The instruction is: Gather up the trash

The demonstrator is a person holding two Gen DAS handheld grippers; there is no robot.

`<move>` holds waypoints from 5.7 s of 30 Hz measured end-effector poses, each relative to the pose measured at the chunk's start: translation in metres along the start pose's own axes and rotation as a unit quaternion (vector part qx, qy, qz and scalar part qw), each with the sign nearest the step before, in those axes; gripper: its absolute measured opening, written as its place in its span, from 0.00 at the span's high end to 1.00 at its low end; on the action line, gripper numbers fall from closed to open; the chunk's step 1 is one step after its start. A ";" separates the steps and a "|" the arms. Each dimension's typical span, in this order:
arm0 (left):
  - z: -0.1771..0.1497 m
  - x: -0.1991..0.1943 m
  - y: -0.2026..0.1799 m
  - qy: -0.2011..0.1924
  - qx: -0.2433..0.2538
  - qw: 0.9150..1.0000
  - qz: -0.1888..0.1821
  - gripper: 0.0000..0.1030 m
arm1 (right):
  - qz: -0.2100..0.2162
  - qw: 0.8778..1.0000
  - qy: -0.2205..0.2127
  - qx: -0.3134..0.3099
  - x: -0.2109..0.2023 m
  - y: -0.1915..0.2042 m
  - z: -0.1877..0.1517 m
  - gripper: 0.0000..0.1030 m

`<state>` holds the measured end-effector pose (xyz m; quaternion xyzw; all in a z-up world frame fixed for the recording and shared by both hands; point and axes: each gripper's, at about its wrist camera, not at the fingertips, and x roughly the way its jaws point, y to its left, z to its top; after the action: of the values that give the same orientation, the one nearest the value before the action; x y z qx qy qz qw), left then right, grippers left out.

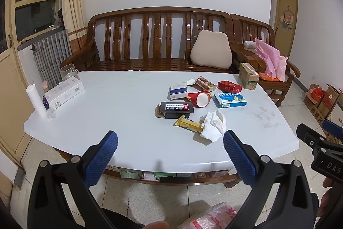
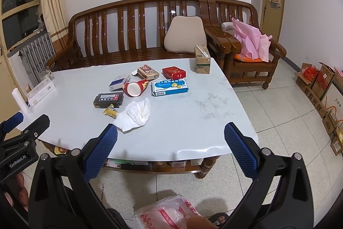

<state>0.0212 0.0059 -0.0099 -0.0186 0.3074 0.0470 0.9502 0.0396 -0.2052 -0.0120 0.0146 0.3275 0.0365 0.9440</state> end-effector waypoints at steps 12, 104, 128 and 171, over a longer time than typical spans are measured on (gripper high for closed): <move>0.001 -0.001 0.002 0.001 0.003 1.000 -0.003 0.07 | 0.001 1.000 -0.002 -0.001 -0.001 -0.002 0.001 0.05; 0.115 0.383 -0.016 0.194 0.029 0.980 -0.018 0.42 | 0.054 0.959 0.273 -0.056 0.422 -0.026 0.149 0.47; 0.132 0.211 -0.041 0.074 0.062 0.995 -0.002 0.43 | 0.125 0.978 0.152 -0.066 0.250 -0.020 0.173 0.47; 0.011 0.007 -0.027 0.024 0.043 0.999 -0.019 0.43 | 0.174 0.977 0.093 -0.085 0.025 -0.023 0.045 0.47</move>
<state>0.0355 -0.0202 -0.0050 0.0155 0.3319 0.0154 0.9431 0.0882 -0.2261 0.0072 -0.0121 0.4022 0.2290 0.8864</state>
